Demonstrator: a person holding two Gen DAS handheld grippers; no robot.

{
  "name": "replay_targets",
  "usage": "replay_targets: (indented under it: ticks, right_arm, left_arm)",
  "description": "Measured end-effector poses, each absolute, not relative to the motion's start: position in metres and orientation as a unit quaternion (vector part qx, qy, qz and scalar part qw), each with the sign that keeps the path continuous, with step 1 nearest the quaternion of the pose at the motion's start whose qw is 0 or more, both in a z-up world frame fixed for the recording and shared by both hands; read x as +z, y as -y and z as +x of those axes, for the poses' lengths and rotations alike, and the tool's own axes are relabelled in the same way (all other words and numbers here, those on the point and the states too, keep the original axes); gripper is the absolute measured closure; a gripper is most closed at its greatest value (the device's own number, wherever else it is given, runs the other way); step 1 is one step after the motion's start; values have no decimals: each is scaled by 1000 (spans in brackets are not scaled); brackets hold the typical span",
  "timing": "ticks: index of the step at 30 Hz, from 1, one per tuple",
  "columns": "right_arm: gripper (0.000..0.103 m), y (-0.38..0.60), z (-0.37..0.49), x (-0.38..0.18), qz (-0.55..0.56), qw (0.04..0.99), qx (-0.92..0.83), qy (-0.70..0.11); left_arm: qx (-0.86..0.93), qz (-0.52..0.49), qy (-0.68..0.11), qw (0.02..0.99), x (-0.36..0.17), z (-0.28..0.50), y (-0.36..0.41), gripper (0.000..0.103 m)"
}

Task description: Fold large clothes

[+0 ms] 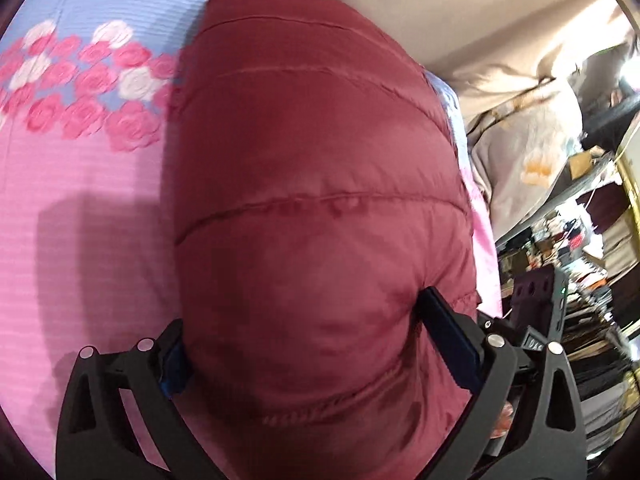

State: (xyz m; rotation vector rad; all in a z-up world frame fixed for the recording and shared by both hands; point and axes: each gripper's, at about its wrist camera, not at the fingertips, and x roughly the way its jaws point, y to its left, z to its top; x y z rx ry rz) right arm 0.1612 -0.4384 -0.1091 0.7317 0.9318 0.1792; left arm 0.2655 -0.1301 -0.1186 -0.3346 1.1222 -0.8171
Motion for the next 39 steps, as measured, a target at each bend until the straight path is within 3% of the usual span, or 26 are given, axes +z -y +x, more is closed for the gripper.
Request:
replay_targets:
  ticks: [7, 9, 12, 15, 19, 25, 33, 39]
  right_arm:
    - [26, 433, 181, -106, 339, 828, 88, -438]
    - [48, 422, 182, -107, 340, 828, 92, -436]
    - [71, 411, 179, -102, 335, 833, 92, -430]
    - [82, 401, 172, -86, 312, 850, 78, -418]
    - [85, 396, 146, -65, 304, 866, 56, -392]
    - [86, 390, 89, -17, 284, 902, 21, -325]
    - [86, 368, -7, 81, 216, 961, -16, -170]
    - [86, 324, -49, 156, 154, 986, -3, -66]
  left_arm:
    - [-370, -138, -509, 765, -113, 267, 144, 11]
    - [-369, -118, -494, 778, -106, 260, 149, 19]
    - [-373, -81, -468, 797, -90, 249, 155, 36]
    - [-386, -53, -441, 809, -72, 236, 161, 52]
    - [-420, -33, -411, 809, -46, 211, 170, 60]
    - [-481, -4, -339, 809, 2, 159, 178, 61]
    - [-539, 14, -174, 824, 98, 79, 172, 61]
    - [-549, 24, -51, 834, 163, 32, 125, 60]
